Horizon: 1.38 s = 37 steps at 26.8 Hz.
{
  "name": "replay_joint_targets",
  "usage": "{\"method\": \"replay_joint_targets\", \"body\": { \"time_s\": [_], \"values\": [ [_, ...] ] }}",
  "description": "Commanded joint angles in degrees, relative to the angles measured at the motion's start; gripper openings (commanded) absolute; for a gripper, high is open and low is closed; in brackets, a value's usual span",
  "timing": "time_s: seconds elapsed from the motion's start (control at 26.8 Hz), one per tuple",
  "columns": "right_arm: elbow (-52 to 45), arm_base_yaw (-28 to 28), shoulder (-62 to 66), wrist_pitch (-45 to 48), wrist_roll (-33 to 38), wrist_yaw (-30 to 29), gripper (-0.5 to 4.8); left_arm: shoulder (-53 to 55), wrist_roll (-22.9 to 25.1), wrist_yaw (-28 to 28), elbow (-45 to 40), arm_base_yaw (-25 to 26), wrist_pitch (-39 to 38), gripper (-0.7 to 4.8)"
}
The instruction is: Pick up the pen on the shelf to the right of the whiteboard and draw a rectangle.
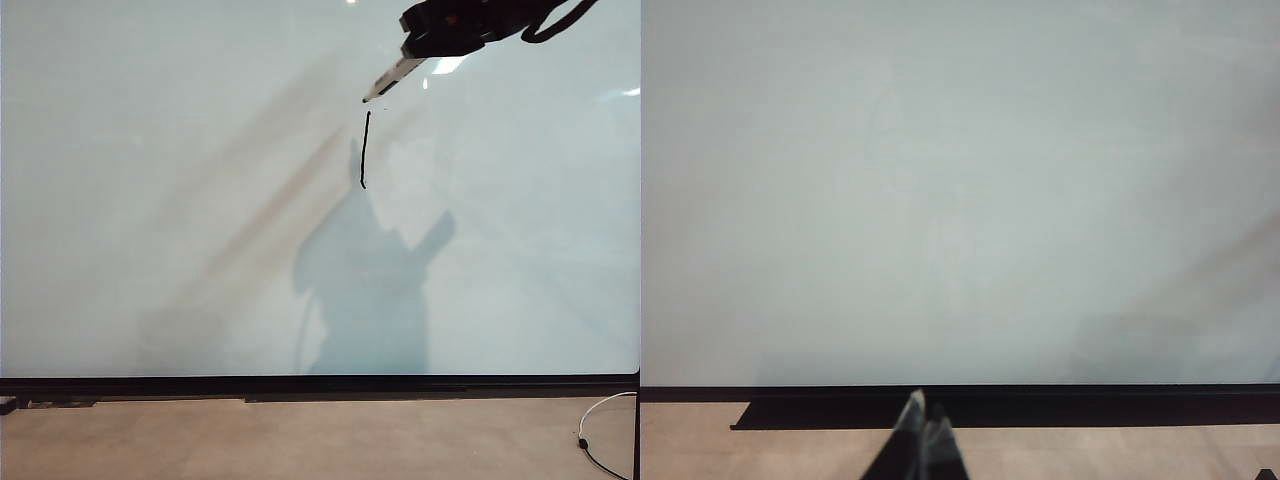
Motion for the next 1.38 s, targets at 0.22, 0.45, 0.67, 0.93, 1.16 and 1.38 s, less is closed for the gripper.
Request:
{"method": "replay_joint_targets", "body": {
  "time_s": [0.22, 0.45, 0.67, 0.93, 1.16, 1.38],
  "values": [
    [0.0, -6.5, 1.6, 5.2, 9.4, -12.2, -0.06, 0.0, 0.3, 0.0, 0.2, 0.0, 0.4, -0.04],
    [0.1, -13.2, 4.8, 8.8, 12.4, -26.3, -0.06, 0.0, 0.3, 0.0, 0.2, 0.0, 0.3, -0.04],
    [0.0, -16.0, 5.9, 10.7, 13.1, -30.8, -0.06, 0.0, 0.3, 0.0, 0.2, 0.0, 0.4, -0.05],
    [0.1, -18.9, 9.1, 14.0, 15.4, -35.5, -0.06, 0.0, 0.3, 0.0, 0.2, 0.0, 0.4, -0.04],
    [0.1, -19.1, 10.9, 16.7, 16.0, -36.3, -0.06, 0.0, 0.3, 0.0, 0.2, 0.0, 0.3, -0.05],
    [0.1, -19.1, 11.3, 17.6, 16.4, -35.4, -0.06, 0.0, 0.3, 0.0, 0.2, 0.0, 0.4, -0.04]
  ]
}}
